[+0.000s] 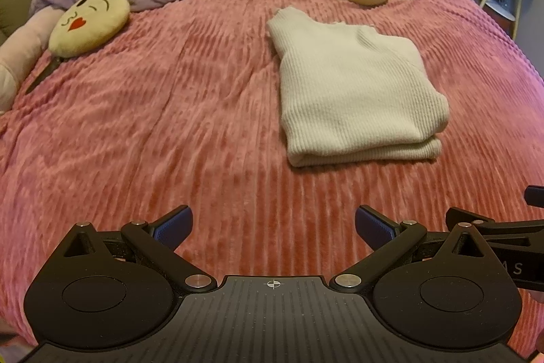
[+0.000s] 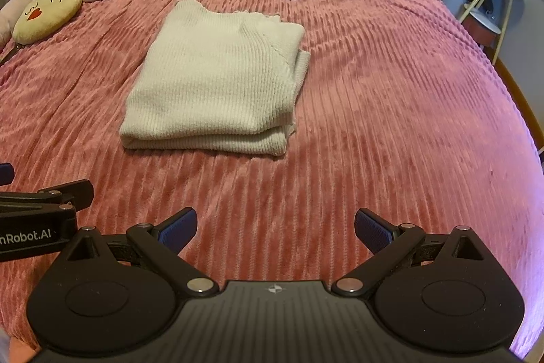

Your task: Fold small clothes

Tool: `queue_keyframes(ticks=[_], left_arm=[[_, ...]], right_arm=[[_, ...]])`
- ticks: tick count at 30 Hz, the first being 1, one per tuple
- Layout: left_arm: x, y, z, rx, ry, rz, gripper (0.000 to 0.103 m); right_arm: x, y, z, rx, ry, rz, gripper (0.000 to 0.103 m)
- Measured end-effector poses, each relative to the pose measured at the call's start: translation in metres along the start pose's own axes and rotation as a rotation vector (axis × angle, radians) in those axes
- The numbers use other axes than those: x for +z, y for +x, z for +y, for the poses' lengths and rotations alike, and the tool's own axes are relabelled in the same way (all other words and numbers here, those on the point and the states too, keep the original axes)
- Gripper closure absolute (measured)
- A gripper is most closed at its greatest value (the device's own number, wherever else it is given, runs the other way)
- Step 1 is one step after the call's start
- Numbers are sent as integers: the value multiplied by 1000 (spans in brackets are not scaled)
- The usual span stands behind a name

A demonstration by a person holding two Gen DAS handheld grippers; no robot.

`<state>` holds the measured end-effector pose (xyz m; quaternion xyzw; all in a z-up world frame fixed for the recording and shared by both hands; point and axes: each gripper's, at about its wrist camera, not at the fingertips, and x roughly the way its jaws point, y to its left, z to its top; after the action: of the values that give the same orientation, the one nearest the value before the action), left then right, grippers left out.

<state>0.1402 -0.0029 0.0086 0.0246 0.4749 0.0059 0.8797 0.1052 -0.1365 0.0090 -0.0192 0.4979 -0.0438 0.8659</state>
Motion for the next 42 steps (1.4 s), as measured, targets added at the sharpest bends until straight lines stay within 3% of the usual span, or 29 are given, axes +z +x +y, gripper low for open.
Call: queue_keyframes(ticks=[42], left_arm=[[2,-2,1,-7,-6,-1,0]], right_arm=[[0,1,-1,-7,-3,-10,4]])
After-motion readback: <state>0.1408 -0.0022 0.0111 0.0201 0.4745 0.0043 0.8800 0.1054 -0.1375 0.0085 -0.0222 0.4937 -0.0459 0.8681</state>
